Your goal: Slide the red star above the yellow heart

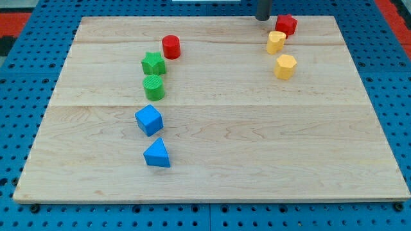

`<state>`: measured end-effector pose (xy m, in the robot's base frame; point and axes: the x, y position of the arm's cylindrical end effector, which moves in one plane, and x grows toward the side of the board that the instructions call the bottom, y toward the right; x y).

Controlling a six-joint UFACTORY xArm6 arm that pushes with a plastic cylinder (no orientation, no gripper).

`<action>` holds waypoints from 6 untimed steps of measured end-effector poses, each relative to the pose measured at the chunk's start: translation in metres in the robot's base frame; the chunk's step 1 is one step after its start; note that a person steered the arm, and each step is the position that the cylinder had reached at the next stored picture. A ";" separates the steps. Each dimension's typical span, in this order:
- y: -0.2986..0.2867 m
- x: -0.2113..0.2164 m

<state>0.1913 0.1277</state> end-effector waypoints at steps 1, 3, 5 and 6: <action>0.028 0.001; 0.144 0.001; 0.139 0.041; 0.087 0.027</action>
